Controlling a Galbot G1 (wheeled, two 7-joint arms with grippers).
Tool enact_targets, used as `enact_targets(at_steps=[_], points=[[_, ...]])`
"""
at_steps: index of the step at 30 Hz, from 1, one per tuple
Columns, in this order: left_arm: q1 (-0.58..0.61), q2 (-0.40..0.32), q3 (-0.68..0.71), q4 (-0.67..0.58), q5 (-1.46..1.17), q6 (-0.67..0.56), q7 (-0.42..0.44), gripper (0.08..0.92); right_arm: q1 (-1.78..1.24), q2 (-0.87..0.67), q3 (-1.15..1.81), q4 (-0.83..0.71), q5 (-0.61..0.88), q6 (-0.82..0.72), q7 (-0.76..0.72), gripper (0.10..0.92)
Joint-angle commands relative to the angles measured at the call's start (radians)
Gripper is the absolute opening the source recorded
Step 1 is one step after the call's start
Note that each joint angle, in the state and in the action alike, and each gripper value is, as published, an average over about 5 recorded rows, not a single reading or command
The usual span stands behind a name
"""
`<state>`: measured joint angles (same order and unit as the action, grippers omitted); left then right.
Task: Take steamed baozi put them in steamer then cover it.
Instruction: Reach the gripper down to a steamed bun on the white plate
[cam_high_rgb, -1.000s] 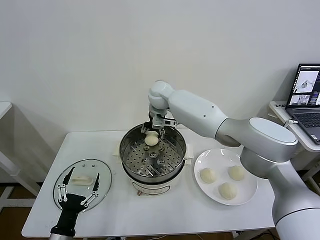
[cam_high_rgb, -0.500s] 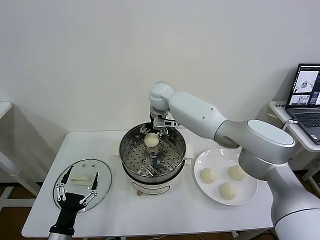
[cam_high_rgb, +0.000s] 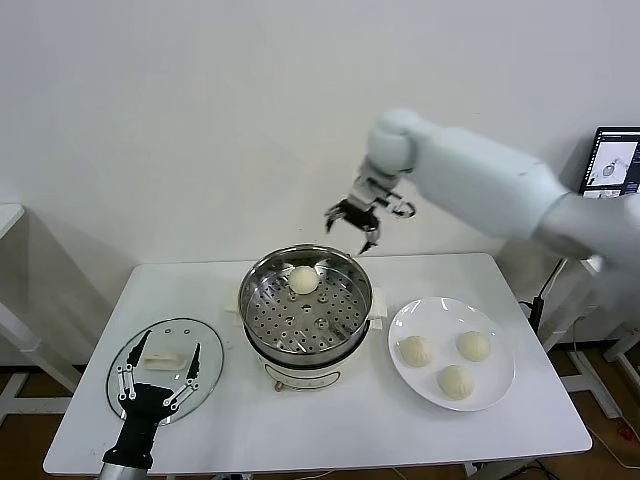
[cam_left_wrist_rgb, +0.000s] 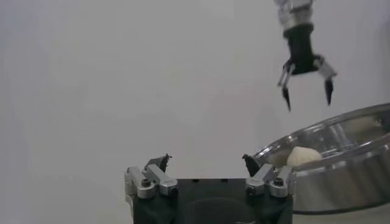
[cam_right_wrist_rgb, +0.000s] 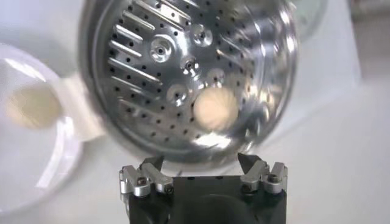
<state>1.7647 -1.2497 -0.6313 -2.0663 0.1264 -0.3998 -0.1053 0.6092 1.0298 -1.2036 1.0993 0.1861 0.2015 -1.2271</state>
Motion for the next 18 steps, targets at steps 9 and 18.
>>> enact_targets(at_steps=[9, 18], points=[[0.0, -0.017, 0.004, 0.004, 0.015, 0.004, -0.003, 0.823, -0.133, -0.284, -0.286, 0.205, 0.325, -0.395, 0.187, 0.823], [0.007, -0.023, -0.004, 0.005, 0.02, 0.001, -0.007, 0.823, -0.233, -0.239, -0.271, 0.166, 0.256, -0.406, 0.252, 0.823]])
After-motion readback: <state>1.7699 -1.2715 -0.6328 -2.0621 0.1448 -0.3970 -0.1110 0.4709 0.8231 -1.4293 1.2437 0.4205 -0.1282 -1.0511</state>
